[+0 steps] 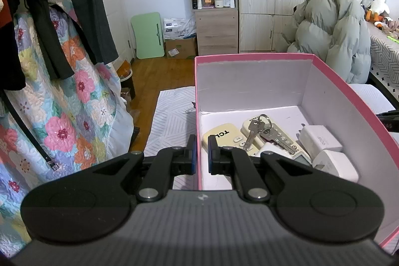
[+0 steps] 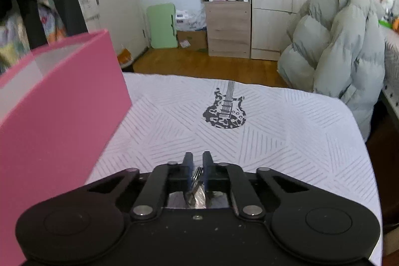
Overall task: Organize rigid objects
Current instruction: 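Move the right gripper to the remaining keys and grasp them, then lift the keys with the right gripper and carry them over the box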
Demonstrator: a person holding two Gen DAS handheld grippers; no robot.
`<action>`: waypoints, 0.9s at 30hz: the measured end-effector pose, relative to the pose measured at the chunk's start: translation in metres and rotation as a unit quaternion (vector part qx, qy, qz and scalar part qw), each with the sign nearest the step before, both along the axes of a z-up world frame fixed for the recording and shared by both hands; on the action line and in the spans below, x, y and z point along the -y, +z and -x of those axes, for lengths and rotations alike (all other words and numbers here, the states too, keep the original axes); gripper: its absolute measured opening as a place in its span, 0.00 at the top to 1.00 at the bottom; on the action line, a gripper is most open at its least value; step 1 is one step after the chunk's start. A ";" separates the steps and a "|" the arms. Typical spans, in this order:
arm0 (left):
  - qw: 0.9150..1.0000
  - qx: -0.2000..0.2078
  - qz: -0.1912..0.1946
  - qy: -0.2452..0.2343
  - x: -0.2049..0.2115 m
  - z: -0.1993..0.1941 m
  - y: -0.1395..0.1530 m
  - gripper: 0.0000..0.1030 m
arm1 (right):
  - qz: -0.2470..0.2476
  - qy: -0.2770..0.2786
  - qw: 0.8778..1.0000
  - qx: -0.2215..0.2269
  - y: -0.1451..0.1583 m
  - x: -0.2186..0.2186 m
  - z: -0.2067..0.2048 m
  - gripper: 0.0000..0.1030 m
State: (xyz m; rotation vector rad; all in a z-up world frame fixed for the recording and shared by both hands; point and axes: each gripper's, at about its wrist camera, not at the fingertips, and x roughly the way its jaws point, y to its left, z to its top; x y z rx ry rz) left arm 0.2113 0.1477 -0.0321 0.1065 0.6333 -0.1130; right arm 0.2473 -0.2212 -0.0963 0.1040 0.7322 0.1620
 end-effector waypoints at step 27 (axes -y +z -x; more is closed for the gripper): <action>1.000 0.000 0.002 0.002 -0.002 0.000 0.001 0.94 | 0.019 0.027 0.998 0.062 0.026 -0.025 0.046 1.00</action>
